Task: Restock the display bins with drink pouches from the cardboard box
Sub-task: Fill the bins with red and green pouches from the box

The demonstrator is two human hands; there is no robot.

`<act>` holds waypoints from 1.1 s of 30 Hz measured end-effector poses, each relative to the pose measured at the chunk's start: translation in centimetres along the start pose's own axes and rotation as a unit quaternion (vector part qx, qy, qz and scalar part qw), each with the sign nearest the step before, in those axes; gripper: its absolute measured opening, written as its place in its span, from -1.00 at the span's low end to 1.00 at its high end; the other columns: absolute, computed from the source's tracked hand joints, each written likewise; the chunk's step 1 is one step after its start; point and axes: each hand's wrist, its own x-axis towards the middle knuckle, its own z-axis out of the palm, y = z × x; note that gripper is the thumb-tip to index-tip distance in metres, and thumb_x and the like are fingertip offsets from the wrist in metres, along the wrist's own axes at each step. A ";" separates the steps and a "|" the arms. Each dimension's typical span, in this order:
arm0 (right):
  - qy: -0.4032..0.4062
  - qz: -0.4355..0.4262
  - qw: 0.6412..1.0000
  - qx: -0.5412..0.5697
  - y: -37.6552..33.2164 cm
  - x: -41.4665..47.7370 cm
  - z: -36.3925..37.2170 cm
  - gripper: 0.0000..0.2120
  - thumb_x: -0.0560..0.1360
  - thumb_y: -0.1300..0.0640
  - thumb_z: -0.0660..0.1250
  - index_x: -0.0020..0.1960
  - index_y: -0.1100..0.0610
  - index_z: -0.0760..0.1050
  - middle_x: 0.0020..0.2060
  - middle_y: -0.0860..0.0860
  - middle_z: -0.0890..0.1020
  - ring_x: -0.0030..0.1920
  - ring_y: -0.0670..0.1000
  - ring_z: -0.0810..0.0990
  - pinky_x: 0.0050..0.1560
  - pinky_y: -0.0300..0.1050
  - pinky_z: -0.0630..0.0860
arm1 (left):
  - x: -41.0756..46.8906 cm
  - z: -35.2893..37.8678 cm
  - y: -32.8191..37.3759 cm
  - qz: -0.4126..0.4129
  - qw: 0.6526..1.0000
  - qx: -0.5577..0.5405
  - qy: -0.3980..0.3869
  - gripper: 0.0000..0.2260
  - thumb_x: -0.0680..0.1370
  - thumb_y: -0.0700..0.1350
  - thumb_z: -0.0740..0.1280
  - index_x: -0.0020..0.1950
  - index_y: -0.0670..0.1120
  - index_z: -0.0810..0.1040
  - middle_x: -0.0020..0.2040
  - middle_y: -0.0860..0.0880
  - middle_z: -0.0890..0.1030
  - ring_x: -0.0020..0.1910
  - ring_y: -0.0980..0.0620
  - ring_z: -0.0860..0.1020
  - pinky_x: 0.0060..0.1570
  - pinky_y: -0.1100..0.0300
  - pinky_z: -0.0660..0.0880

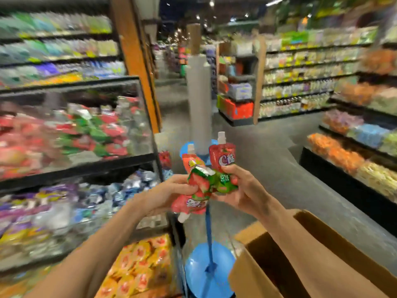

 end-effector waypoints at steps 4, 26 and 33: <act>-0.074 0.037 0.996 -0.023 2.5 4.1 7.2 -0.30 0.26 0.03 0.57 0.36 0.18 0.53 0.30 0.22 0.56 0.24 0.20 0.58 0.24 0.22 0.52 | -7.4 -4.6 2.4 -0.001 0.999 0.019 0.039 -0.46 0.16 0.06 0.68 0.04 -0.14 0.70 0.03 -0.22 0.66 -0.09 -0.11 0.67 -0.09 0.04 0.63; 0.047 -0.023 0.999 -0.004 5.7 15.6 23.6 -0.52 0.39 0.21 0.36 0.30 0.24 0.45 0.14 0.24 0.66 0.12 0.21 0.67 0.13 0.21 0.54 | -19.7 -18.2 8.9 0.066 0.943 -0.110 0.306 -0.73 0.58 -0.06 0.32 0.12 -0.25 0.59 -0.02 -0.21 0.68 -0.10 -0.10 0.63 -0.03 0.02 0.62; 0.055 -0.038 0.997 -0.048 3.0 19.0 23.2 -0.49 0.33 0.21 0.40 0.27 0.26 0.49 0.13 0.24 0.67 0.21 0.24 0.62 0.30 0.25 0.47 | -16.1 -20.5 12.1 0.091 0.910 -0.108 0.390 -0.53 0.48 0.12 0.44 0.21 -0.20 0.54 -0.17 -0.15 0.70 -0.30 -0.07 0.68 -0.26 0.07 0.67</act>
